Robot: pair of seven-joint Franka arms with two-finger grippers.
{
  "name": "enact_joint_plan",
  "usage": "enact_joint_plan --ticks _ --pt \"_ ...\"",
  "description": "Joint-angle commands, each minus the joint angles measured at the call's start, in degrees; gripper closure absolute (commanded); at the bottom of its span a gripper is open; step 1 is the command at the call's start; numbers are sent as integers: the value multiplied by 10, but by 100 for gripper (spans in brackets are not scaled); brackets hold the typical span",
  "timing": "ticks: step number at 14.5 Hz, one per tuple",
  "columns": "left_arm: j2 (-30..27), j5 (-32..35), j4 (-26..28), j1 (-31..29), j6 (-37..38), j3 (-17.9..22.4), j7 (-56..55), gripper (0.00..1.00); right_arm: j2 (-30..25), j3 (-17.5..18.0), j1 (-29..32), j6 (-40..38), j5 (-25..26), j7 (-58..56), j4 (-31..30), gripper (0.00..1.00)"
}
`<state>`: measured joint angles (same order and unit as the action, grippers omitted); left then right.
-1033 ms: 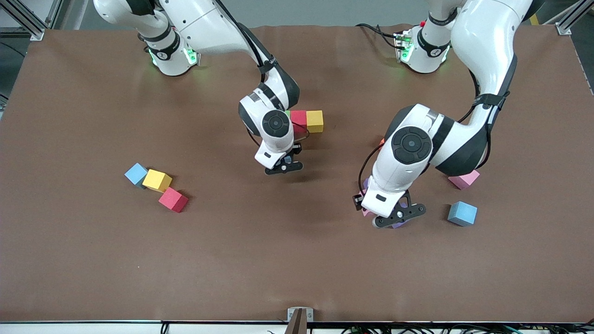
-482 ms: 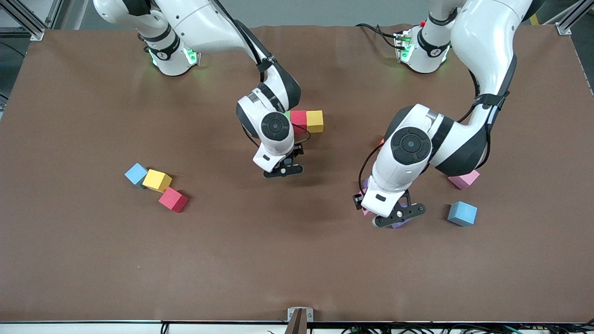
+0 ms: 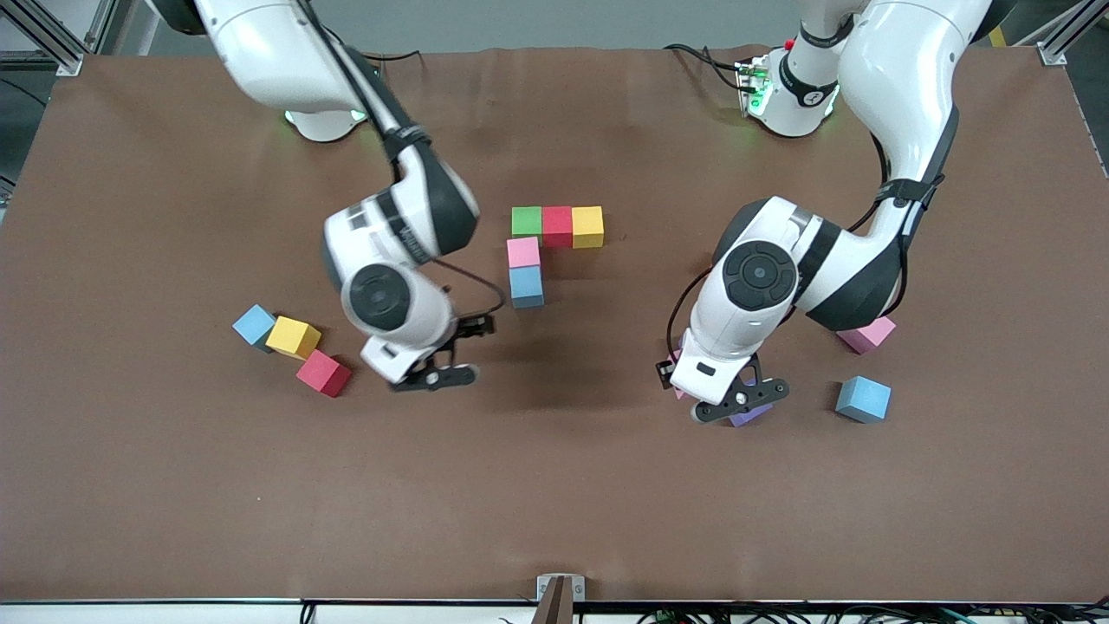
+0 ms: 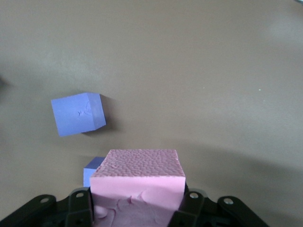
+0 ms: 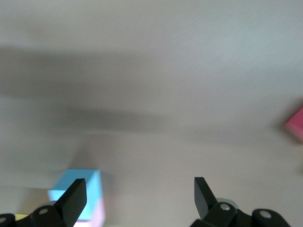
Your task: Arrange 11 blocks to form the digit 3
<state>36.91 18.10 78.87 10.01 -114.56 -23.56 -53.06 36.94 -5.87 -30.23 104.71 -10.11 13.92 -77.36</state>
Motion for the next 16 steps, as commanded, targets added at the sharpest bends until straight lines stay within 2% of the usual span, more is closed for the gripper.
enact_joint_plan --ticks 1,4,7,13,16 --pt "17 -8 6 19 0 3 -49 100 -6 6 52 5 2 -93 -23 0" --pt "35 -9 24 40 -20 3 -132 100 -11 6 101 45 13 -105 -66 0" --pt "26 -7 78 61 -61 1 -289 100 -14 5 133 109 19 -105 -111 0" --pt "27 -9 114 88 -94 -3 -577 99 -22 -19 153 115 28 -91 -155 1" --pt "27 -8 141 93 -122 -3 -685 98 -28 -24 157 112 28 15 -165 2"
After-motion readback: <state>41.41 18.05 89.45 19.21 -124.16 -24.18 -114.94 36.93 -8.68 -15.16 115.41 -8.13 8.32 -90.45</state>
